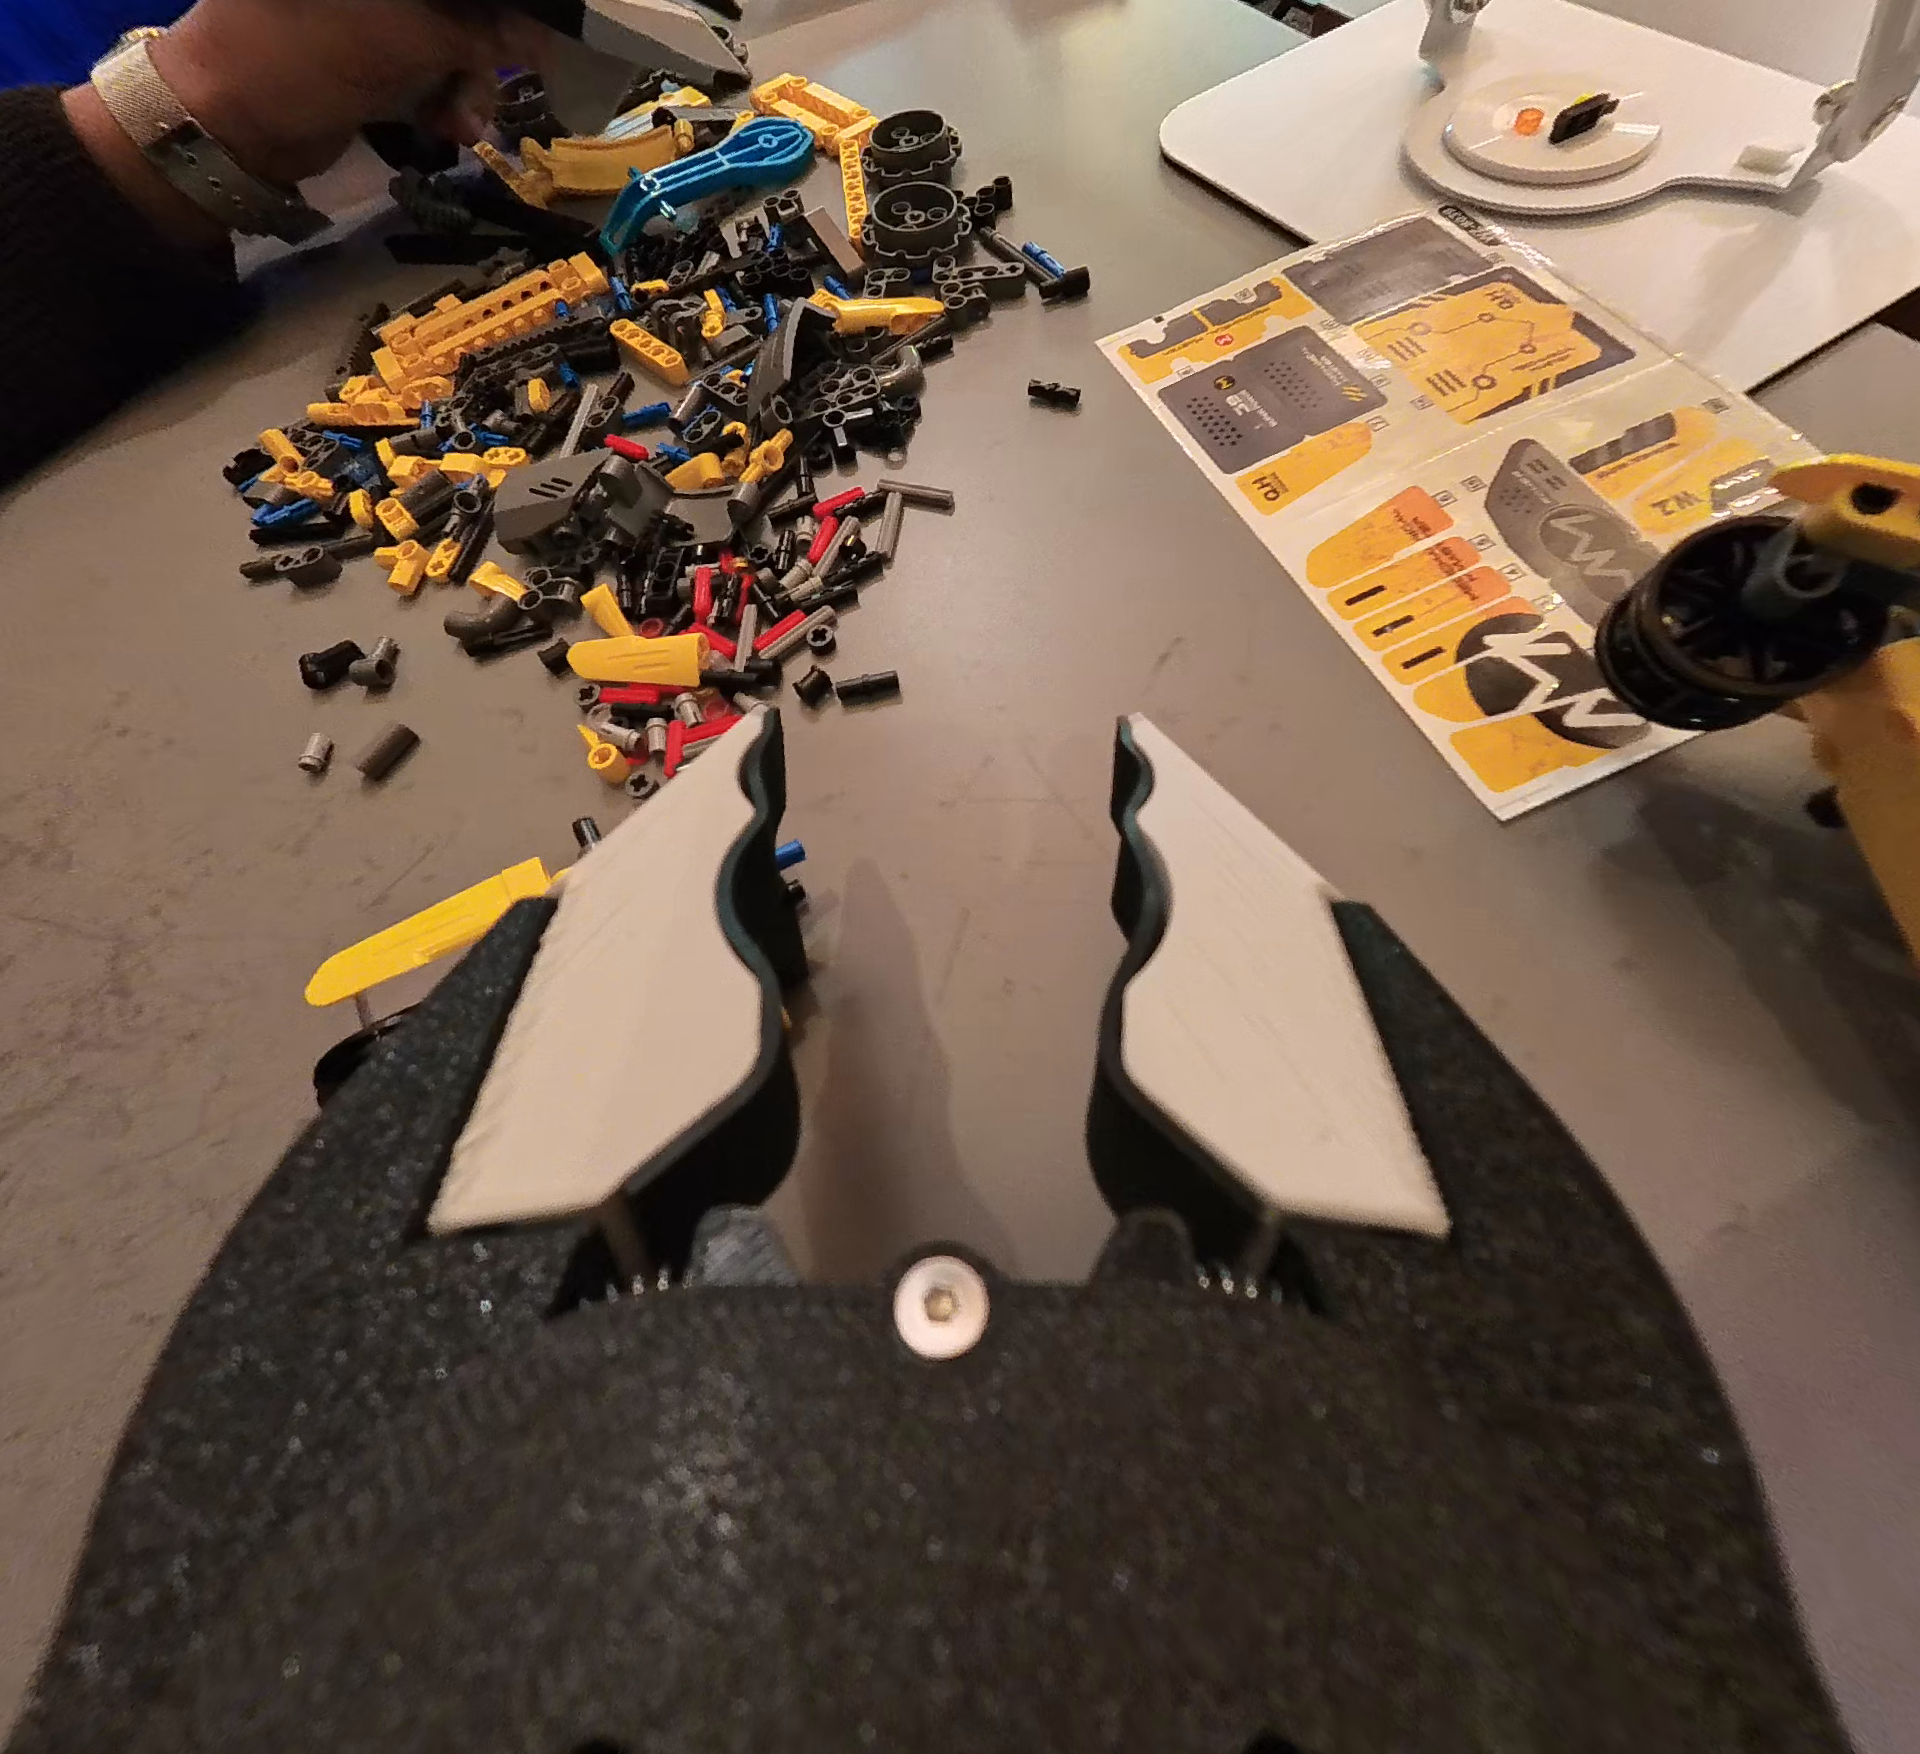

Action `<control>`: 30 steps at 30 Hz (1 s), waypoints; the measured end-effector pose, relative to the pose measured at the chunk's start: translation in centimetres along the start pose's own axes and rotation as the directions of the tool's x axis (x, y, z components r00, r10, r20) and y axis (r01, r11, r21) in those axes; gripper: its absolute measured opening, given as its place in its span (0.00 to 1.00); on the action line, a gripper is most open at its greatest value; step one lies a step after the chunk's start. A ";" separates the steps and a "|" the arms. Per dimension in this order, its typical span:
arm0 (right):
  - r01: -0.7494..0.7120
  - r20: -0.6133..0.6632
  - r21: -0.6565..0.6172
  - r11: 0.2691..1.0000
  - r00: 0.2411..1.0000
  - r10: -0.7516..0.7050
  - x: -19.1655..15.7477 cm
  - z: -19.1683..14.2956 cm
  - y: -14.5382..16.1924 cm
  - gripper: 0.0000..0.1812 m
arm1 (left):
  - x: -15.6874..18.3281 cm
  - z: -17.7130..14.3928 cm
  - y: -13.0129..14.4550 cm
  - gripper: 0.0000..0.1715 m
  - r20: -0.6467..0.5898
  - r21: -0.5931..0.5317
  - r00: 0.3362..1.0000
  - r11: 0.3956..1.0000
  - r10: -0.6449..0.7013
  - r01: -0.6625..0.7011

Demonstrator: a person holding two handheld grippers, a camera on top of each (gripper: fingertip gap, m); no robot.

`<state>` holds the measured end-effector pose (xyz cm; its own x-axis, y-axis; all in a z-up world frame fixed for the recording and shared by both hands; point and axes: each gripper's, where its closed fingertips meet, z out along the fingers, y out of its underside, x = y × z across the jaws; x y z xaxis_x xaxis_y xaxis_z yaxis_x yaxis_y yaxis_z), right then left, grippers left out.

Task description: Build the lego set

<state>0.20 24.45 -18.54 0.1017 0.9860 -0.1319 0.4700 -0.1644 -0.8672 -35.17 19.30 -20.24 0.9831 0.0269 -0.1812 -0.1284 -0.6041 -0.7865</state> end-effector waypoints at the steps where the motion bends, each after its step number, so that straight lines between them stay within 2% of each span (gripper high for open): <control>1: 0.000 0.000 0.000 1.000 1.000 0.000 0.0 0.0 0.0 0.35 | 0.0 -0.1 -0.1 0.23 0.001 0.004 1.000 1.000 0.002 -0.002; 7: 0.002 -0.003 0.000 1.000 1.000 -0.002 0.0 0.0 0.0 0.35 | 0.0 -0.3 -0.5 0.23 0.002 0.024 1.000 1.000 0.006 -0.006; 13: 0.007 -0.005 -0.010 1.000 1.000 -0.007 0.0 0.1 0.1 0.35 | 0.5 -0.2 -0.8 0.17 -0.008 0.035 0.998 0.997 0.065 -0.065; 18: -0.001 -0.002 -0.009 1.000 1.000 0.001 0.0 0.1 0.1 0.35 | 1.2 0.5 -1.0 0.16 -0.047 0.011 0.986 0.987 0.160 -0.159; 23: -0.004 -0.005 -0.016 1.000 1.000 0.004 0.1 0.2 0.2 0.35 | 2.5 1.4 -0.4 0.15 -0.123 -0.022 0.975 0.982 0.184 -0.188; 30: -0.034 0.003 -0.012 0.999 0.999 0.034 0.4 0.1 0.1 0.35 | 2.8 2.0 0.4 0.12 -0.143 -0.073 0.965 0.970 0.221 -0.233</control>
<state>0.19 24.78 -18.75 0.1152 0.9799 -0.1627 0.4770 -0.1983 -0.8563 -32.77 20.68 -22.26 0.9386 -0.2213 -0.2648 -0.3444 -0.6500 -0.6774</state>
